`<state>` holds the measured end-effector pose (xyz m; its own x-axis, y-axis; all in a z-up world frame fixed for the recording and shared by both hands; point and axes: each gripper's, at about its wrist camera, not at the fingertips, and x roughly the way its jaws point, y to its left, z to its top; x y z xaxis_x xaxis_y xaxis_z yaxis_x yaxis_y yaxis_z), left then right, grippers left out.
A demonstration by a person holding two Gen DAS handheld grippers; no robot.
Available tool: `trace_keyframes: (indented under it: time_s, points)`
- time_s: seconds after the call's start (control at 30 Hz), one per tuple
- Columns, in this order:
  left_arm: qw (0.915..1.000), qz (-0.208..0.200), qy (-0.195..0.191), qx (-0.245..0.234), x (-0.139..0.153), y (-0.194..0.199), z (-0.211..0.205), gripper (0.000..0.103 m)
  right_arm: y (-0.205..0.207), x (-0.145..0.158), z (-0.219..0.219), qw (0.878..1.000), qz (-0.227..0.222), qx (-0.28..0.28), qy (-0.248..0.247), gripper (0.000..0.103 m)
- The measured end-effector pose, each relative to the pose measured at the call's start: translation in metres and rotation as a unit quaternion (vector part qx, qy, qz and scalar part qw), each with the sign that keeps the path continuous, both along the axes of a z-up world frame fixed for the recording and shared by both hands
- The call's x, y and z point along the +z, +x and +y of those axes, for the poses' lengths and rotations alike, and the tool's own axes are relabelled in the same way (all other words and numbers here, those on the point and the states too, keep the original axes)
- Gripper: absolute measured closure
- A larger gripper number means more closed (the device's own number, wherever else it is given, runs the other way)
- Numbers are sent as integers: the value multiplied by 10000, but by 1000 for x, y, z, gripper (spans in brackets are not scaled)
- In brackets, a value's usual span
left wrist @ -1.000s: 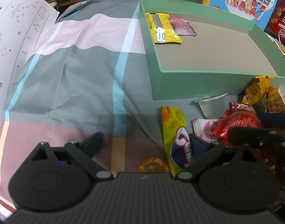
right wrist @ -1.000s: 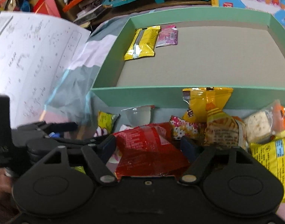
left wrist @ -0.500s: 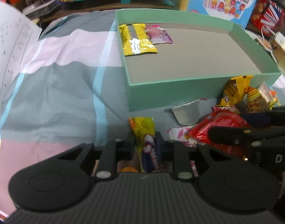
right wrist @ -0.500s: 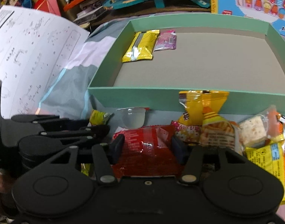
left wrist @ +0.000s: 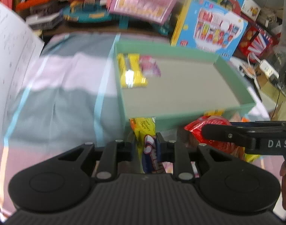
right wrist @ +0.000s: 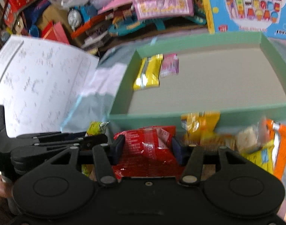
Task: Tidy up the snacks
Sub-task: 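Grasp a yellow bar with the left gripper while the right grasps a red packet, then release both snacks into the green tray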
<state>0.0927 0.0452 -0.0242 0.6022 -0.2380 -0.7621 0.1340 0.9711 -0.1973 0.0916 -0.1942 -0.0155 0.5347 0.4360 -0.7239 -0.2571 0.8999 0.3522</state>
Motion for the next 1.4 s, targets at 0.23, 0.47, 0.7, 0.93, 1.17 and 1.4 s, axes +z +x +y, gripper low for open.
trace_keyframes:
  time_s: [0.23, 0.47, 0.7, 0.93, 1.17, 1.4]
  points:
    - [9990, -441, 55, 71, 22, 65, -14, 82, 48, 24, -4, 9985, -272, -480, 55, 50]
    - [9987, -478, 108, 143, 8, 125, -26, 82, 101, 10, -6, 9962, -72, -867, 74, 50]
    - [9994, -219, 228, 133, -21, 144, -29, 82, 125, -16, -2, 9965, 152, -819, 80, 50]
    - [9973, -402, 350, 508, -19, 136, -19, 10, 135, -26, -7, 9940, 398, -906, 460, 18]
    - [9966, -492, 239, 622, -4, 121, -12, 1, 118, -9, -21, 9941, 85, -1023, 342, 5]
    - [9971, -480, 213, 553, 10, 91, -18, 0, 83, 15, -39, 9941, -166, -1048, 212, 0]
